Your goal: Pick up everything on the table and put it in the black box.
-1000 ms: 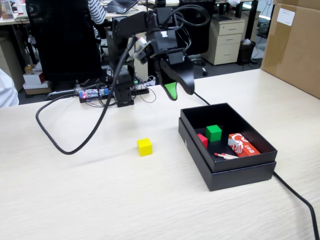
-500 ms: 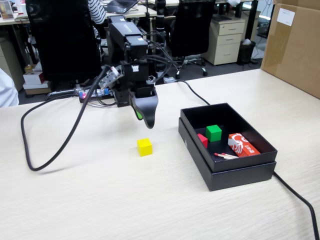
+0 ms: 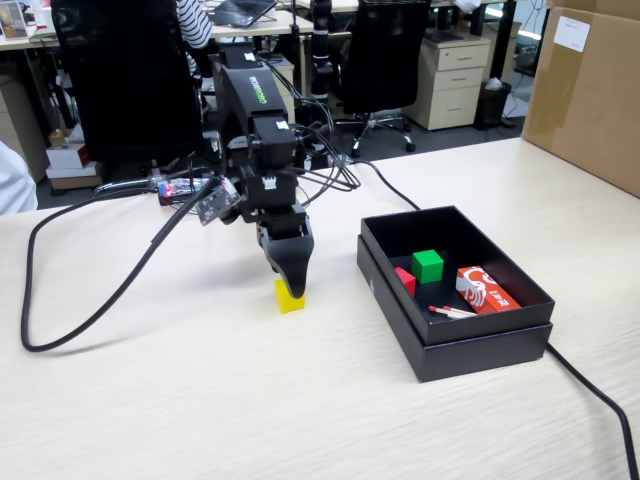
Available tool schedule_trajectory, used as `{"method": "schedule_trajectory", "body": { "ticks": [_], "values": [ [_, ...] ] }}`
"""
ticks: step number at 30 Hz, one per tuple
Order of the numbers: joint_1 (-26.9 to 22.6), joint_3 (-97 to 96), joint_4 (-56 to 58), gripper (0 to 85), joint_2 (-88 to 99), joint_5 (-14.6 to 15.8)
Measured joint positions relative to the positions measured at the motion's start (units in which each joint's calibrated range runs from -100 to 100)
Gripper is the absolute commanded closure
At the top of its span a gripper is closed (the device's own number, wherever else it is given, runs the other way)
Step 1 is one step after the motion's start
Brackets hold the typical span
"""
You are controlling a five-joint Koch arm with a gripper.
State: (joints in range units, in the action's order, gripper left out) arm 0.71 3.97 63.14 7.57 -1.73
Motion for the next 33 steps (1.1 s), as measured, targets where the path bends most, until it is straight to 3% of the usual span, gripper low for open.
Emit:
{"method": "schedule_trajectory", "body": {
  "ticks": [6, 9, 12, 14, 19, 26, 28, 33],
  "values": [
    [0.05, 1.73, 0.00, 39.6, -5.57, 0.05],
    [0.05, 1.73, 0.00, 48.0, -7.25, 0.05],
    [0.05, 1.83, 0.00, 75.5, -8.16, 0.05],
    [0.05, 4.02, -0.08, 84.2, -8.67, 0.15],
    [0.10, 6.21, -0.08, 84.6, -8.16, 0.34],
    [-3.08, 8.67, 0.00, 84.6, 8.16, 0.59],
    [-8.35, 18.53, 0.08, 84.7, 11.91, 2.15],
    [-15.24, 26.56, 0.15, 84.6, 5.05, 4.49]
  ]
}}
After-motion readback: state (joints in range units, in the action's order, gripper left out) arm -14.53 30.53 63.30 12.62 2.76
